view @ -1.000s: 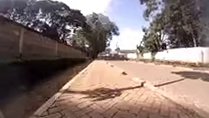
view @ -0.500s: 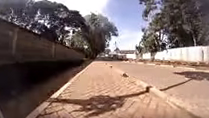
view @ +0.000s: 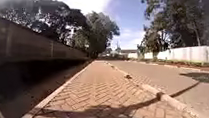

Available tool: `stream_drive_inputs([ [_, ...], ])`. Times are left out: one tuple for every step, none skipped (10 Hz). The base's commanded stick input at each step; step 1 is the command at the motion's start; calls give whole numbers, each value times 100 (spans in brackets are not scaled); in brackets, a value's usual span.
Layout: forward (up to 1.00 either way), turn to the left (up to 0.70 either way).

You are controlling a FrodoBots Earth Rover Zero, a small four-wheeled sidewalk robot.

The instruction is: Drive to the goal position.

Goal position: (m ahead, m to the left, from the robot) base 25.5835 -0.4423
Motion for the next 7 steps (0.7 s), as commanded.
stream_drive_inputs([
  [70,0],
  [70,0],
  [70,0],
  [70,0],
  [70,0],
  [70,0],
  [70,0],
])
